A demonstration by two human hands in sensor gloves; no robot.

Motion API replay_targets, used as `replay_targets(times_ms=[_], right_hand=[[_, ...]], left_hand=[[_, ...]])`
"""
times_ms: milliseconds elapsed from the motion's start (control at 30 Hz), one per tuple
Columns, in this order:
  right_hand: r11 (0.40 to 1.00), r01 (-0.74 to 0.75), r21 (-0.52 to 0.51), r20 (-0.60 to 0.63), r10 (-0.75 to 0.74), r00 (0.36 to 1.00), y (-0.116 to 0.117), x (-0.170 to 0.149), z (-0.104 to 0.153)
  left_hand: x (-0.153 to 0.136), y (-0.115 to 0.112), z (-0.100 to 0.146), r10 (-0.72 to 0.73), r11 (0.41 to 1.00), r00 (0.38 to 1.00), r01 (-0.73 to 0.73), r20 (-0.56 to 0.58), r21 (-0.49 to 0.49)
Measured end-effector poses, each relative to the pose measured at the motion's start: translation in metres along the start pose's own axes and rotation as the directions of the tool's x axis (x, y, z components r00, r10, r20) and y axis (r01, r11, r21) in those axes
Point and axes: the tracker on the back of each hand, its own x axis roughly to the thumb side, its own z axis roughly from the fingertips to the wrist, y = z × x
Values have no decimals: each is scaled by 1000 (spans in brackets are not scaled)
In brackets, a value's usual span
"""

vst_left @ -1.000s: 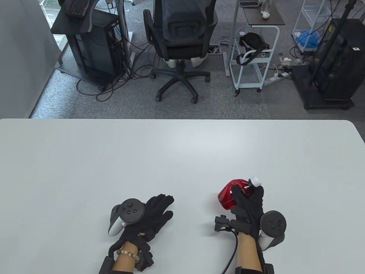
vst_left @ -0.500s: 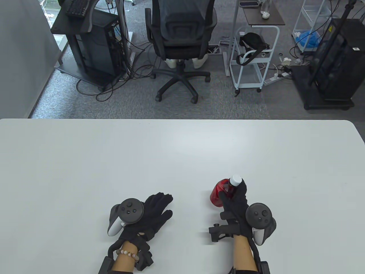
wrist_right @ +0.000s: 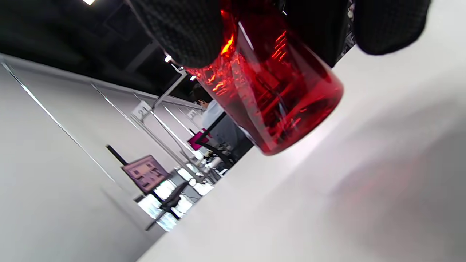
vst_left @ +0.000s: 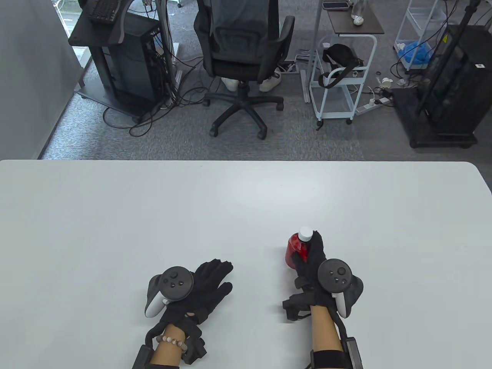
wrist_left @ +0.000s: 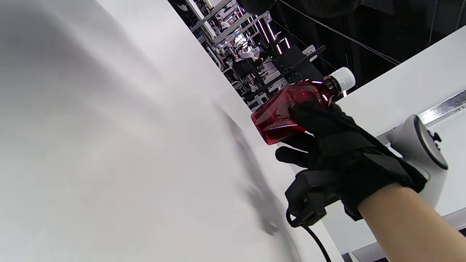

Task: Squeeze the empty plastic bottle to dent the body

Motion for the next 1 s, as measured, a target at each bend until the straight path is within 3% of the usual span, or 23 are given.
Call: replay_targets(times_ms=[200, 433, 700, 1000], right_hand=[[996, -87, 29, -58, 89, 994, 11, 6, -28], [995, -85, 43, -121, 90, 989, 29, -5, -50], [987, -147, 61, -175, 156, 972, 32, -10, -57], [981, -157, 111, -181, 175, 968, 17, -12, -47]], left_hand=[[0, 2, 0, -14, 1000, 1000, 14, -4, 15], [0, 4, 0, -31, 999, 1000, 31, 1, 28], [0, 4, -1, -33, 999, 999, 33, -2, 27], [0, 3, -1, -35, 999, 999, 35, -1, 21]])
